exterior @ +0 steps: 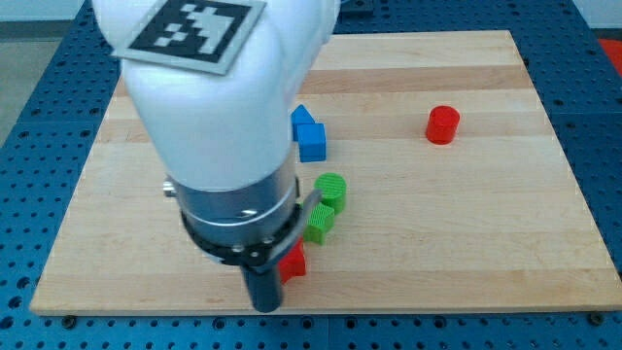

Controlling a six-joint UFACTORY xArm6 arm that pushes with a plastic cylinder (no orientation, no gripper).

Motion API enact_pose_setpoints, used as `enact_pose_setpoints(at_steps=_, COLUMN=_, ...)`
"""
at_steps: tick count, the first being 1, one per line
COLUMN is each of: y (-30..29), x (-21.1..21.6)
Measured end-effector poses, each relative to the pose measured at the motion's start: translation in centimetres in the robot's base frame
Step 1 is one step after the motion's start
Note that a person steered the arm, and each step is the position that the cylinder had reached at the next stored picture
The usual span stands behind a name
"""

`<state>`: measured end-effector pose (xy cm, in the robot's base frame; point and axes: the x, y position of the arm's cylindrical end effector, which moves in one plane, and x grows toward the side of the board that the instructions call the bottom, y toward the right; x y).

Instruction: Push a group of blocks to the center of the board

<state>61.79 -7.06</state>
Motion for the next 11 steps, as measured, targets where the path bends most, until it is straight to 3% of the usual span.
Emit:
enact_pose_setpoints(at_steps=2, y=-8.6, x=-1.0)
enact_pose_setpoints(at_steps=3, y=-7.9, x=-2.8)
enact_pose_setpoints(at_steps=7, y=5.9, x=-3.1)
enact_pose_setpoints(at_steps=9, y=8.8, x=-9.1)
enact_pose_setpoints(at_steps=11, y=8.2, x=-8.4)
